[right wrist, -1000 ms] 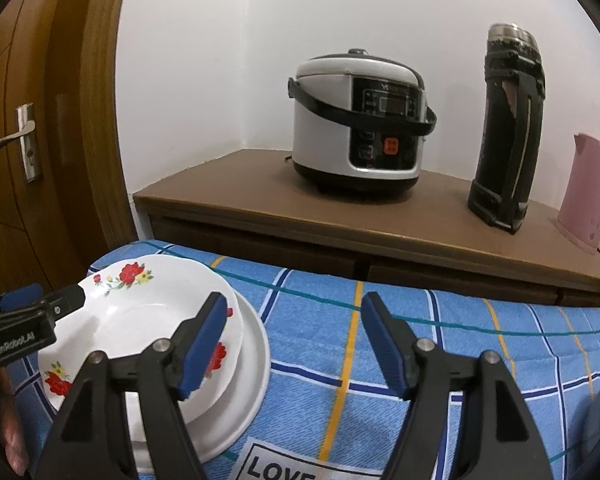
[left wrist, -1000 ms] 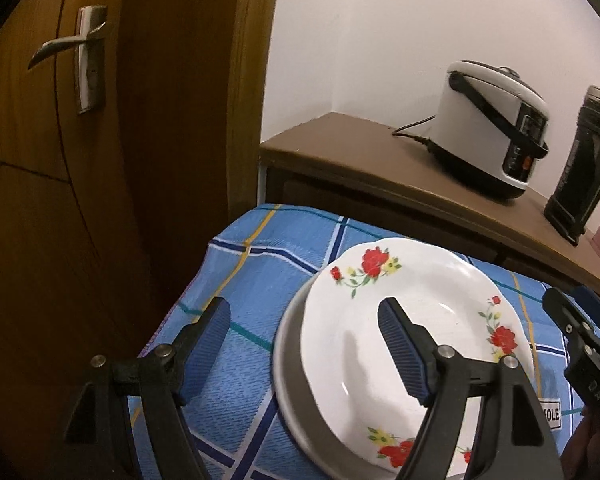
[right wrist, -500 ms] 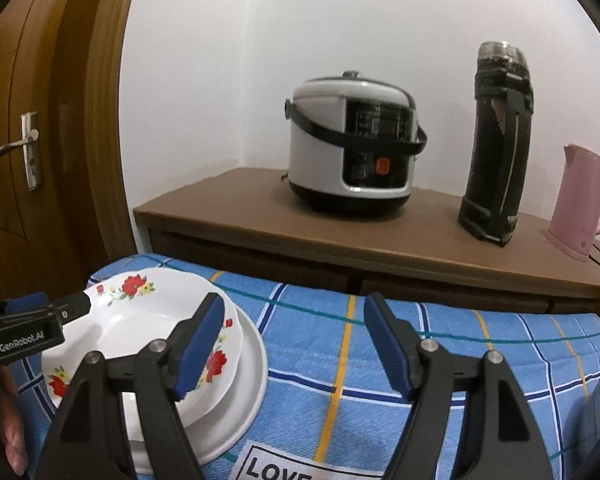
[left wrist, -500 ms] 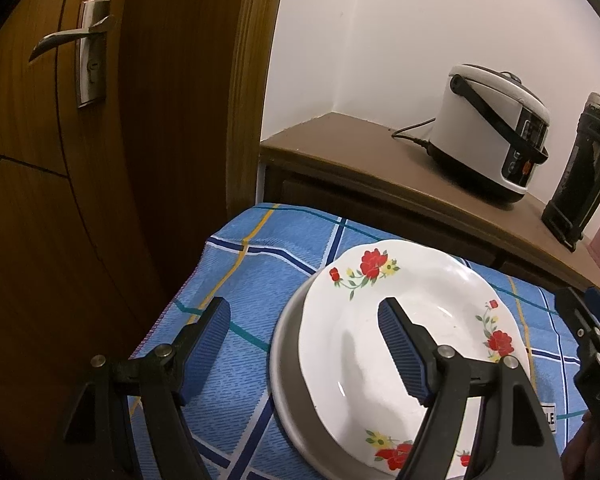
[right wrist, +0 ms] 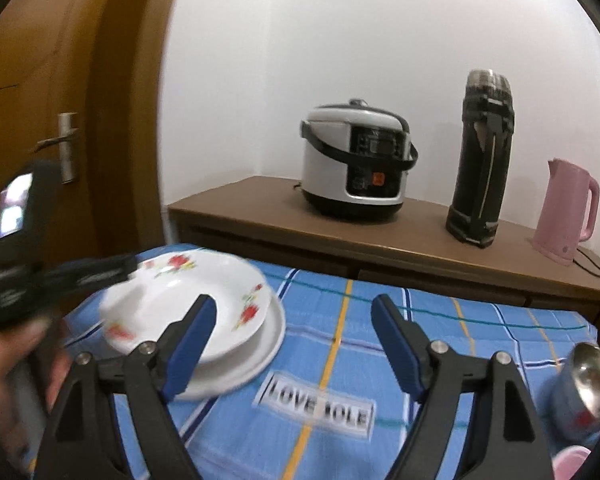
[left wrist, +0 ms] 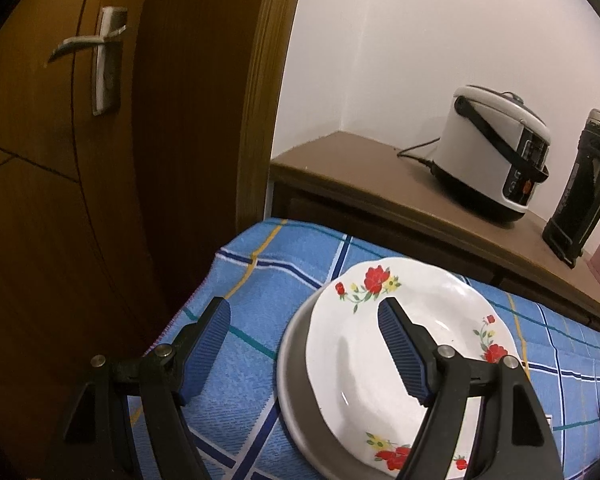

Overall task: Organize plates and bowls
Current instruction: 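Move both tools to the rim of the pink plastic bowl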

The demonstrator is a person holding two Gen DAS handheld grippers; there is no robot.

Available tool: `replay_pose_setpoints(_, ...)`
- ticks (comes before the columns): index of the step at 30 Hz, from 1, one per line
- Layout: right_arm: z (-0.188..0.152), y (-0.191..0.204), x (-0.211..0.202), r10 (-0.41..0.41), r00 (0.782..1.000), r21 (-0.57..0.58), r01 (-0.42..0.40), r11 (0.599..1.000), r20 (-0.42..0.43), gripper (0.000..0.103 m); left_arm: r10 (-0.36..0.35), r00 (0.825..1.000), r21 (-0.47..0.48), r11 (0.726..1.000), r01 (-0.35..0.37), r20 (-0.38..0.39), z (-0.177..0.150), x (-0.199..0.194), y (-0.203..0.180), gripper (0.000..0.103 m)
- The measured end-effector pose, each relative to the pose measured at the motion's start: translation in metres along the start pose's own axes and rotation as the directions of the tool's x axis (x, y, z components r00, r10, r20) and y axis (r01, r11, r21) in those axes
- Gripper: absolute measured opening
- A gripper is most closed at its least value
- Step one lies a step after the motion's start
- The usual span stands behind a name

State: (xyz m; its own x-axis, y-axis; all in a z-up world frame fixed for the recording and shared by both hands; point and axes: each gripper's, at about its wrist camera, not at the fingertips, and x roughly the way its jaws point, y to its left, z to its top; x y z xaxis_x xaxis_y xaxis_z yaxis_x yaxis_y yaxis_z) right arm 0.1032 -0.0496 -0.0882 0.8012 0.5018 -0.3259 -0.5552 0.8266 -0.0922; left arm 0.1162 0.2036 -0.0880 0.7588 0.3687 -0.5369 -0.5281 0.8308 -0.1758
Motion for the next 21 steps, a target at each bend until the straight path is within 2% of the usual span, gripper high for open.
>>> replay_pose_setpoints(2, -0.006, -0.007, -0.027, 0.022, 1.0, -0.007, -0.022, 1.0, 0.0, 0.076, 0.006, 0.999, 0.004, 1.0, -0.006, 0.046, -0.001, -0.01, -0.002, 0.078)
replay_pose_setpoints(5, -0.019, -0.026, -0.068, 0.008, 1.0, -0.005, -0.008, 1.0, -0.001, 0.07, -0.003, 0.997, 0.009, 1.0, 0.002, 0.079, -0.004, -0.028, -0.008, 0.078)
replay_pose_setpoints(7, -0.028, -0.043, -0.091, -0.012, 1.0, 0.016, 0.012, 1.0, -0.013, 0.067, -0.055, 0.995, 0.01, 0.998, 0.054, 0.08, -0.009, -0.044, -0.016, 0.078)
replay_pose_setpoints(8, -0.033, -0.052, -0.102, -0.027, 0.999, 0.031, 0.028, 0.999, -0.018, 0.067, -0.099, 0.992, 0.031, 0.995, 0.096, 0.083, -0.013, -0.056, -0.028, 0.078)
replay_pose_setpoints(10, -0.044, -0.072, -0.122, -0.073, 0.997, 0.058, 0.075, 0.996, -0.03, 0.067, -0.144, 0.985, 0.087, 0.987, 0.136, 0.093, -0.02, -0.076, -0.051, 0.078)
replay_pose_setpoints(12, -0.054, -0.092, -0.135, -0.12, 0.991, 0.092, 0.125, 0.988, -0.053, 0.067, -0.209, 0.974, 0.147, 0.97, 0.196, 0.084, -0.027, -0.091, -0.075, 0.078)
replay_pose_setpoints(16, -0.069, -0.127, -0.155, -0.209, 0.972, 0.14, 0.223, 0.965, -0.112, 0.065, -0.342, 0.94, 0.268, 0.907, 0.324, 0.019, -0.045, -0.116, -0.128, 0.078)
replay_pose_setpoints(17, -0.072, -0.134, -0.161, -0.232, 0.965, 0.143, 0.247, 0.958, -0.12, 0.065, -0.381, 0.925, 0.302, 0.881, 0.364, -0.003, -0.052, -0.124, -0.143, 0.078)
replay_pose_setpoints(20, -0.081, -0.151, -0.17, -0.266, 0.953, 0.162, 0.288, 0.944, -0.145, 0.065, -0.44, 0.897, 0.366, 0.827, 0.427, -0.053, -0.069, -0.135, -0.171, 0.078)
replay_pose_setpoints(21, -0.083, -0.155, -0.172, -0.268, 0.951, 0.171, 0.293, 0.941, -0.152, 0.065, -0.446, 0.892, 0.385, 0.813, 0.436, -0.068, -0.075, -0.138, -0.18, 0.078)
